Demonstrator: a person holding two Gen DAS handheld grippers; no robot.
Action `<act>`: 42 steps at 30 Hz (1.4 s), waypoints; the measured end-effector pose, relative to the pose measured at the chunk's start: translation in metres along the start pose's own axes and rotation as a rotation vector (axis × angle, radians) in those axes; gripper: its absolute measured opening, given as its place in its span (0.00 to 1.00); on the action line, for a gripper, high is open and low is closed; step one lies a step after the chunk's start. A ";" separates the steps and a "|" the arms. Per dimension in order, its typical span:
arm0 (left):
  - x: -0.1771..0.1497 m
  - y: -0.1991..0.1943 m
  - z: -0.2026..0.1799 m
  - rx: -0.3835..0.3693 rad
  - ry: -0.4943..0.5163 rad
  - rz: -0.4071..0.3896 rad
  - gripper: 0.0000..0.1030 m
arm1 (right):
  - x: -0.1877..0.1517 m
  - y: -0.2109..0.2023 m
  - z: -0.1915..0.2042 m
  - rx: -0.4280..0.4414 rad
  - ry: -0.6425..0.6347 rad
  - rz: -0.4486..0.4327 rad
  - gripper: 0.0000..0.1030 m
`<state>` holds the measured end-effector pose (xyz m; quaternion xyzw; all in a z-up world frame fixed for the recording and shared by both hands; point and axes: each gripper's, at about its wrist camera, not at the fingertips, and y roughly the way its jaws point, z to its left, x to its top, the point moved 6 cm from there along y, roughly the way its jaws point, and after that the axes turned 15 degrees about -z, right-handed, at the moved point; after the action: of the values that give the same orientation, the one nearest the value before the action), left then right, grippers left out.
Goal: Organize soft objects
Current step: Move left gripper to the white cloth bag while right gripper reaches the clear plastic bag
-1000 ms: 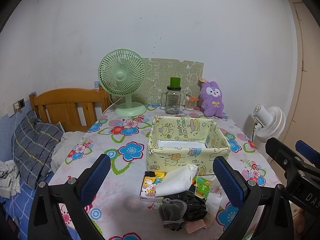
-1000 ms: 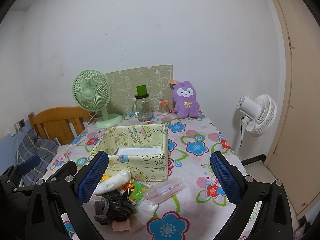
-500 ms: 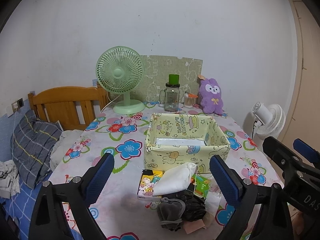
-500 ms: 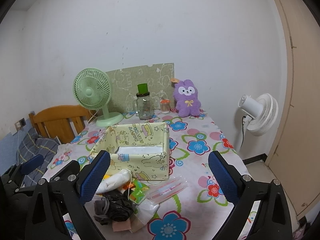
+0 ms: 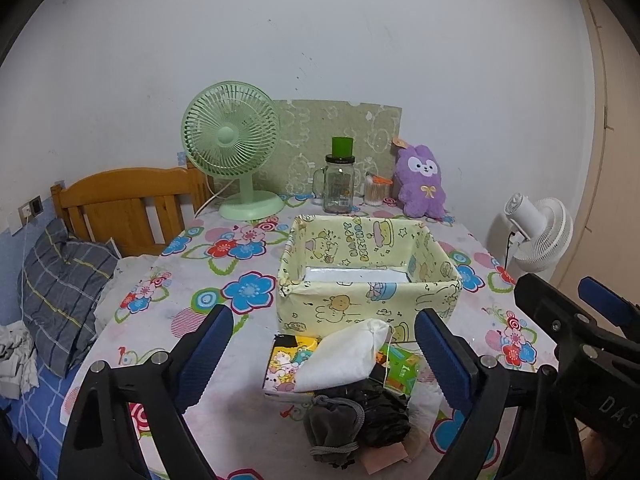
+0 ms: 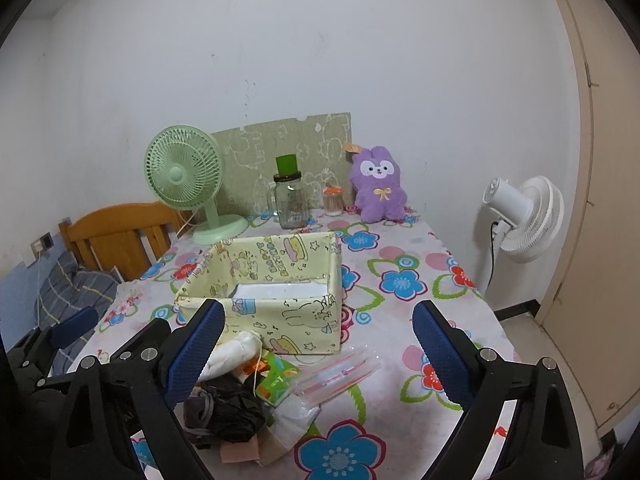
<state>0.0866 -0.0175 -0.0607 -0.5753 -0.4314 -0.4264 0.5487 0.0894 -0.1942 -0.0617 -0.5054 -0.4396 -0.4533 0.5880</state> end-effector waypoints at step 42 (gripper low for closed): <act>-0.069 0.076 -0.022 -0.033 0.076 0.221 0.59 | -0.087 0.081 -0.022 -0.001 0.089 0.282 0.82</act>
<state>0.1416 -0.0434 -0.1470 -0.6117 -0.3371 -0.3920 0.5988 0.1520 -0.2025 -0.1645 -0.5418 -0.3377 -0.3885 0.6645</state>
